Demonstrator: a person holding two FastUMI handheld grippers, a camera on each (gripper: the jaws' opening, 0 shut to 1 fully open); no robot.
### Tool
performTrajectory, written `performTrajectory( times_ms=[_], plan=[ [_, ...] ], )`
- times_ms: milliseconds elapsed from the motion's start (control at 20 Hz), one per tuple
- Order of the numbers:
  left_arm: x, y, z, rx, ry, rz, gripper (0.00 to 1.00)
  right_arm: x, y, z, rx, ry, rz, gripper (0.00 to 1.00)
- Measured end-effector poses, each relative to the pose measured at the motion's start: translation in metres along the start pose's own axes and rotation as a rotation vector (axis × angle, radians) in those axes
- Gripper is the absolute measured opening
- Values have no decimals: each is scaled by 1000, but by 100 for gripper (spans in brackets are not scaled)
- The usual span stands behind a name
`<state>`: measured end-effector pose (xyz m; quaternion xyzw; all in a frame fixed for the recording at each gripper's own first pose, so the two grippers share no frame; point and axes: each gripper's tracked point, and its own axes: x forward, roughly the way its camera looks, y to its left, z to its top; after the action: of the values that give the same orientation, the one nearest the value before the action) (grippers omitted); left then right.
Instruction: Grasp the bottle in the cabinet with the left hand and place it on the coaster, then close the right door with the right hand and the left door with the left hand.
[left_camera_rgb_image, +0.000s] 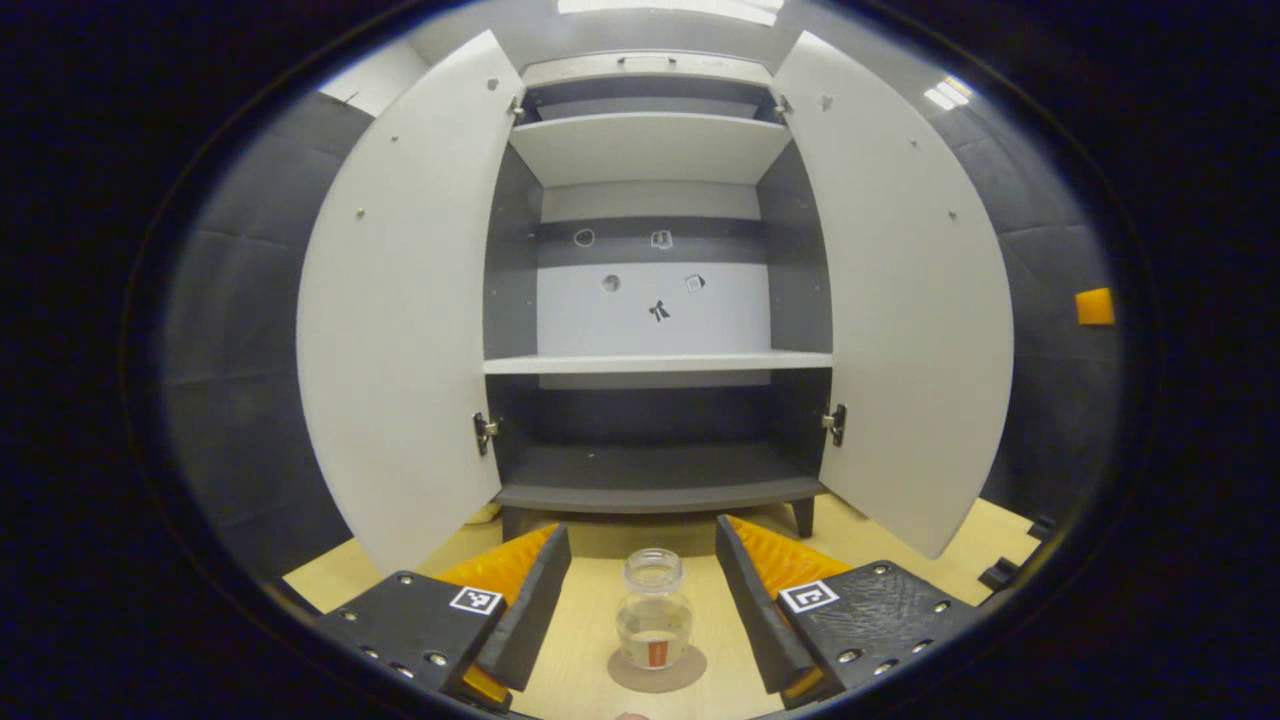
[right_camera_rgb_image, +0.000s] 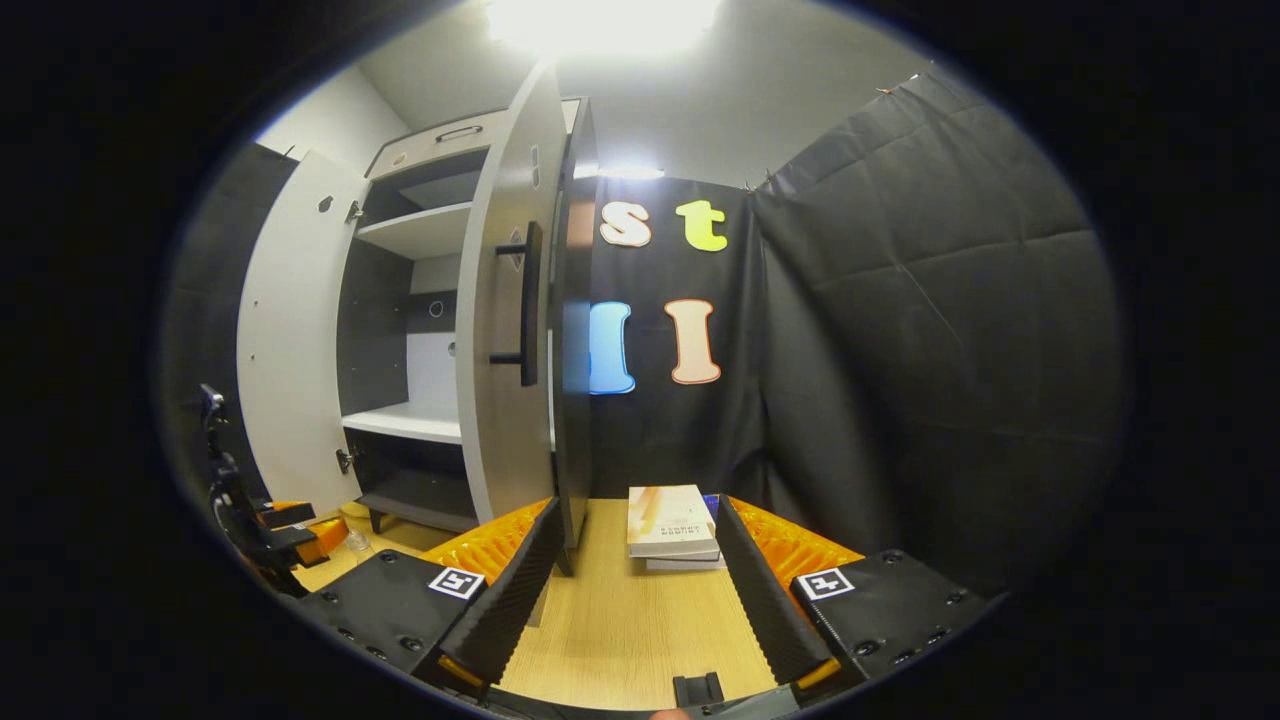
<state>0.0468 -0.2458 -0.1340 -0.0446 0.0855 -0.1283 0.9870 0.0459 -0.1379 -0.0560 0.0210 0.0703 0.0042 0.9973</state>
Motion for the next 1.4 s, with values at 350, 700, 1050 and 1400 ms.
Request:
performTrajectory(
  times_ms=[350,700,1050,1400],
  plan=[
    [-46,60,55,13,11,121,84,33,-1,52,16,-16,21,98],
    [-75,126,101,70,-11,200,85,67,8,93,42,-17,-12,96],
    [-89,193,122,42,-53,270,84,86,29,113,28,-18,-65,96],
    [-86,254,119,29,-60,309,84,86,41,115,16,-8,-124,95]
  ],
)
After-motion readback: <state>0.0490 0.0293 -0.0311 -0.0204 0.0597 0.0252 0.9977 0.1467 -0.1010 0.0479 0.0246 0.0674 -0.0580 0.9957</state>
